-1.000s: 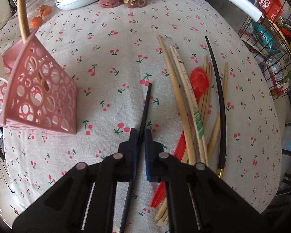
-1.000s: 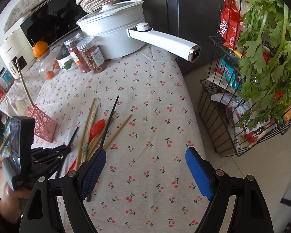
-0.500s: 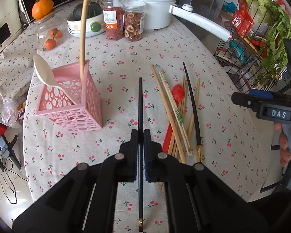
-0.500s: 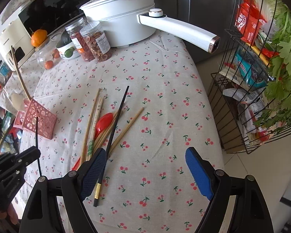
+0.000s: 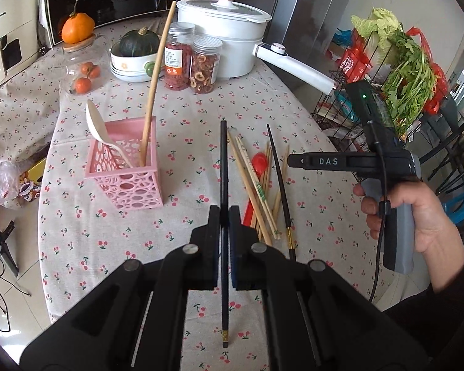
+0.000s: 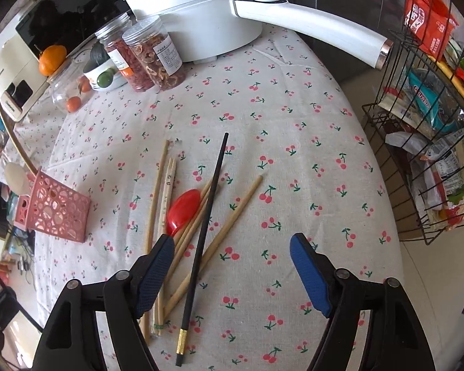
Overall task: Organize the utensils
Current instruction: 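Grasp another black chopstick with the right tool while the left tool lifts its chopstick, then drop the black chopstick into the basket with the left tool while the right tool carries its chopstick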
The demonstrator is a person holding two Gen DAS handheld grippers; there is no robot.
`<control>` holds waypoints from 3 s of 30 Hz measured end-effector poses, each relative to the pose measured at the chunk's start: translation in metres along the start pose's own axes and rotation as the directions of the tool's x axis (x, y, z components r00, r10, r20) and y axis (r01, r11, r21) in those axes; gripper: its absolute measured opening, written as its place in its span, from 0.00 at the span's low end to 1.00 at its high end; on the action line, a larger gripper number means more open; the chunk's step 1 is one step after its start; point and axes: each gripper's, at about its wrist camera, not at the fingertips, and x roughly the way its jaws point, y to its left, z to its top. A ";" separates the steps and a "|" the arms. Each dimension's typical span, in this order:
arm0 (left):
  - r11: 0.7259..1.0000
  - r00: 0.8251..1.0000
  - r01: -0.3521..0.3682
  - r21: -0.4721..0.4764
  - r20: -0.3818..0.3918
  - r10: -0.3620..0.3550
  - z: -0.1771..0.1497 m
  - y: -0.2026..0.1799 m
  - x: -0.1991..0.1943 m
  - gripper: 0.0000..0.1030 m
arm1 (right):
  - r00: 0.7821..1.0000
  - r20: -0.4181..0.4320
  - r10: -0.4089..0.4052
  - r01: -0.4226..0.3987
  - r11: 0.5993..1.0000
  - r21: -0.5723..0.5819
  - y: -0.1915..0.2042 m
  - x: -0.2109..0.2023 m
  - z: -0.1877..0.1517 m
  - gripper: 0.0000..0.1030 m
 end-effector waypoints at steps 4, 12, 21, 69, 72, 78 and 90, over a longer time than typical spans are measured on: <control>1.000 1.000 0.002 -0.018 0.001 -0.002 -0.002 0.007 -0.002 0.06 | 0.995 -0.042 0.085 -0.081 0.992 0.098 -0.007 0.022 0.009 0.34; 0.999 1.000 -0.001 -0.037 -0.004 0.001 -0.005 0.018 -0.005 0.06 | 0.983 -0.069 0.172 -0.159 0.975 0.157 -0.004 0.048 0.017 0.13; 0.998 1.000 0.000 -0.059 0.015 0.001 -0.004 0.023 -0.012 0.06 | 0.984 -0.062 0.165 -0.157 0.981 0.111 0.002 0.032 0.009 0.06; 0.952 0.830 -0.061 -0.299 0.515 0.215 0.025 0.082 -0.120 0.06 | 0.837 0.412 0.359 -0.280 0.929 -0.241 0.076 -0.175 -0.036 0.06; 0.949 0.846 -0.064 -0.309 0.487 0.215 0.027 0.086 -0.107 0.06 | 0.839 0.404 0.364 -0.284 0.927 -0.244 0.080 -0.172 -0.035 0.06; 0.949 0.861 -0.094 -0.300 0.455 0.229 0.030 0.088 -0.092 0.06 | 0.843 0.392 0.367 -0.289 0.925 -0.245 0.086 -0.167 -0.035 0.06; 0.940 0.910 -0.109 -0.323 0.348 0.225 0.038 0.099 -0.055 0.06 | 0.855 0.369 0.365 -0.291 0.926 -0.242 0.087 -0.160 -0.035 0.06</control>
